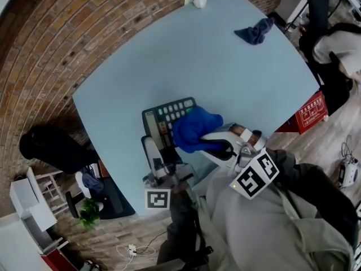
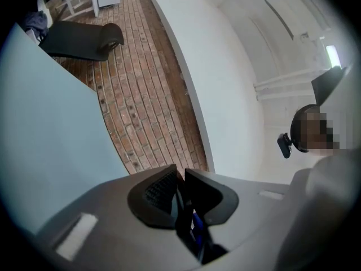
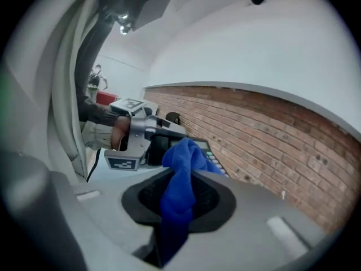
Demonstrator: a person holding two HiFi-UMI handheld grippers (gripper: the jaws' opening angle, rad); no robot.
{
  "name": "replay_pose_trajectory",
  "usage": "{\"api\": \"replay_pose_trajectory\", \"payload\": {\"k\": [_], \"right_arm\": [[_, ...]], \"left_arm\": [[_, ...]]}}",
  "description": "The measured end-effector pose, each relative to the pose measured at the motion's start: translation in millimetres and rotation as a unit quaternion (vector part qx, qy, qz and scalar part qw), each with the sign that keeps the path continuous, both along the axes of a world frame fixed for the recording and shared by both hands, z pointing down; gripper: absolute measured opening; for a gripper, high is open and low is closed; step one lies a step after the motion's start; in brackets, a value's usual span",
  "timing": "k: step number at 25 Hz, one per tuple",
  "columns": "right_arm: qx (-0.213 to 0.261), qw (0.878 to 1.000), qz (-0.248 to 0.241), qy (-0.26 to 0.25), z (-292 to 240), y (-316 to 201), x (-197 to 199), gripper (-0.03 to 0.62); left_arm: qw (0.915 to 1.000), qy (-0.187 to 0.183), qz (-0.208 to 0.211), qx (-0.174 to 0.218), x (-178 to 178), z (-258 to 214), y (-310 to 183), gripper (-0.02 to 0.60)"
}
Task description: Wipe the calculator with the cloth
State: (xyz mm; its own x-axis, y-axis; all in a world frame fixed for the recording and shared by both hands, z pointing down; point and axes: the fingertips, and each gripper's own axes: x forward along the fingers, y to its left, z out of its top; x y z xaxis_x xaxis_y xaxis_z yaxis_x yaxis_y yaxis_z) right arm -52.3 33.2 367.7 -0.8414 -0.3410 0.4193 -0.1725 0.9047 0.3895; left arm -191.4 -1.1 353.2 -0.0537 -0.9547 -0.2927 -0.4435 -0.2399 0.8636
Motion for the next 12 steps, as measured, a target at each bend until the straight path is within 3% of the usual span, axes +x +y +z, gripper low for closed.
{"api": "replay_pose_trajectory", "payload": {"k": [4,7,9,12], "right_arm": [[0.122,0.989,-0.083,0.031,-2.7,33.5,-31.3,0.060],[0.128,0.986,-0.103,0.030,-7.0,38.8,-29.1,0.063],[0.102,0.992,-0.074,0.008,-15.3,24.6,-11.8,0.063],[0.077,0.995,0.017,-0.062,-40.7,-24.0,16.6,0.063]], "left_arm": [[0.9997,0.015,0.017,0.004,15.6,0.1,-0.7,0.043],[0.9992,0.029,0.023,0.015,14.2,-5.1,3.2,0.043],[0.9986,0.037,0.026,0.029,7.2,-11.8,6.0,0.043],[0.9974,0.037,0.044,0.044,4.0,-19.3,6.1,0.043]]}}
